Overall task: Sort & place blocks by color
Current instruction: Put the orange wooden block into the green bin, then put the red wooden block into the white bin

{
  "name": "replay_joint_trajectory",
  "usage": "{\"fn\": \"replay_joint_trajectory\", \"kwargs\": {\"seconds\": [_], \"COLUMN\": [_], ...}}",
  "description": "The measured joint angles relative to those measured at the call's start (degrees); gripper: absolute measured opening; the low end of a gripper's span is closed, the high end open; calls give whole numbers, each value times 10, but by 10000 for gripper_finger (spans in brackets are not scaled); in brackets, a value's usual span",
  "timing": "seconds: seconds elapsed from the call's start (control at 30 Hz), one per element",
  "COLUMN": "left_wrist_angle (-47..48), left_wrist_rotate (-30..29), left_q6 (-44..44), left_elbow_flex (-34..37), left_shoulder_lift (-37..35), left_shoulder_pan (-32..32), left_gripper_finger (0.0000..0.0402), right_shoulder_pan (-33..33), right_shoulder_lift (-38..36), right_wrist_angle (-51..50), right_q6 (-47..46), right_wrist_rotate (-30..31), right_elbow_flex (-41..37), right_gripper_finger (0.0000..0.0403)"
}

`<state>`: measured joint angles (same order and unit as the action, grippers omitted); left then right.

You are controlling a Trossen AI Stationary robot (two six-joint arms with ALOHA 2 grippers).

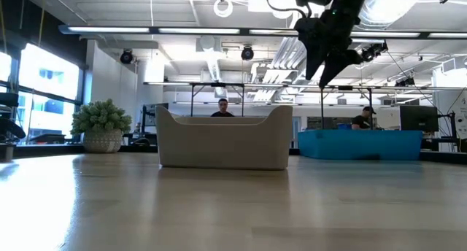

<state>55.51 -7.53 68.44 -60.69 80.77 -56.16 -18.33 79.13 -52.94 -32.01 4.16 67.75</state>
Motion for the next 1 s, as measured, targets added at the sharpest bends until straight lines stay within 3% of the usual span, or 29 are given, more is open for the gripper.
{"fn": "replay_joint_trajectory", "kwargs": {"seconds": [0.17,0.57,1.0], "left_wrist_angle": [-10,-30,-25], "left_wrist_rotate": [-20,-29,-163], "left_q6": [15,19,-77], "left_elbow_flex": [0,0,0], "left_shoulder_lift": [0,-1,-105], "left_shoulder_pan": [23,66,175], "left_gripper_finger": [164,160,159], "right_shoulder_pan": [0,0,-13], "right_shoulder_lift": [0,0,0], "right_wrist_angle": [13,22,220], "right_q6": [-1,8,131], "right_wrist_rotate": [0,0,2], "right_elbow_flex": [0,0,0], "right_gripper_finger": [220,220,220]}}
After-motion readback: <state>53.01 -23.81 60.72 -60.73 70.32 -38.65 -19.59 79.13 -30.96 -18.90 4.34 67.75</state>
